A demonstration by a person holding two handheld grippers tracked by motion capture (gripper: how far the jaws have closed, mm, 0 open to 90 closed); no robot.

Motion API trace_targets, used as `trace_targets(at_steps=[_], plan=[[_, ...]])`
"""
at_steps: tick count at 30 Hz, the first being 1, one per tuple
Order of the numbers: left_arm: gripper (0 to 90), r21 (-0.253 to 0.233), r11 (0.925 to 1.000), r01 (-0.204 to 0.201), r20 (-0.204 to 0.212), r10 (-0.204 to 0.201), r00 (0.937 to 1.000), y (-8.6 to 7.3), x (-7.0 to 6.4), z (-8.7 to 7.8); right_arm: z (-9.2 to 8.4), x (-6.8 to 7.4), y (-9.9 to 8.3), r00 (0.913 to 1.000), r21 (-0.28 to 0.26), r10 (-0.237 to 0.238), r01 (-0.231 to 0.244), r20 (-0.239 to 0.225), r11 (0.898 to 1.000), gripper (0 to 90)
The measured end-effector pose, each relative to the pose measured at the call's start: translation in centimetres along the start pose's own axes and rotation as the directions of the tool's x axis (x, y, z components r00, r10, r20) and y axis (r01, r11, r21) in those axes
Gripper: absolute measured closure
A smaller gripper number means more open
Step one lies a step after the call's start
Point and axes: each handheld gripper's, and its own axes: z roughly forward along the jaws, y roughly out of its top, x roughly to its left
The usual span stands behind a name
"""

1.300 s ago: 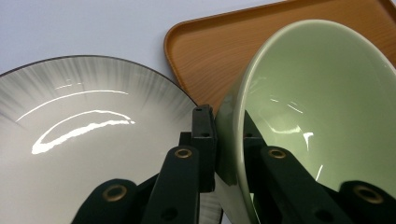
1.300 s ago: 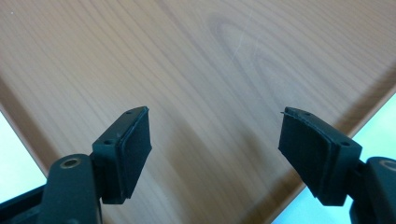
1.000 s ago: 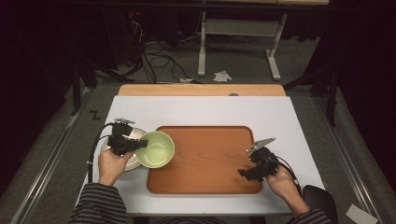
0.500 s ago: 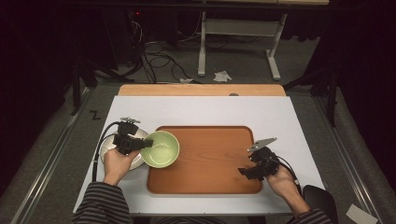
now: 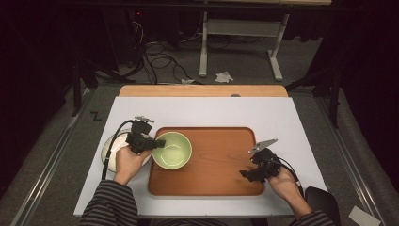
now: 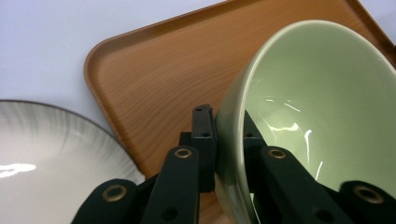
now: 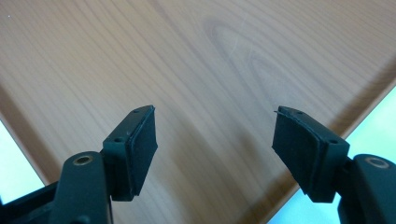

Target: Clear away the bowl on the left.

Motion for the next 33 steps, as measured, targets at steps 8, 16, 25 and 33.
trace_targets(at_steps=[8, 16, 25, 33], plan=[[83.0, 0.009, 0.9993, -0.035, 0.031, 0.035, 0.9989, 1.4, -1.3, 1.3, -0.1, 0.0, 0.0, 0.9999, 0.006, 0.013, -0.013, -0.002, 1.0, 32.3], [83.0, 0.012, 0.9982, -0.059, 0.067, 0.058, 0.9961, 2.3, -2.6, 2.5, 0.0, 0.0, -0.1, 1.0, 0.013, 0.001, 0.0, -0.006, 1.0, 32.3], [82.9, 0.043, 0.9945, -0.096, 0.067, 0.093, 0.9934, 2.9, -3.7, 3.8, 0.1, 0.1, -0.1, 0.9999, 0.019, -0.005, 0.005, -0.012, 1.0, 31.8], [82.9, 0.072, 0.9886, -0.132, 0.081, 0.126, 0.9887, 3.5, -5.3, 5.6, 0.1, 0.1, -0.1, 0.9999, 0.024, -0.009, 0.009, -0.011, 1.0, 31.4]])
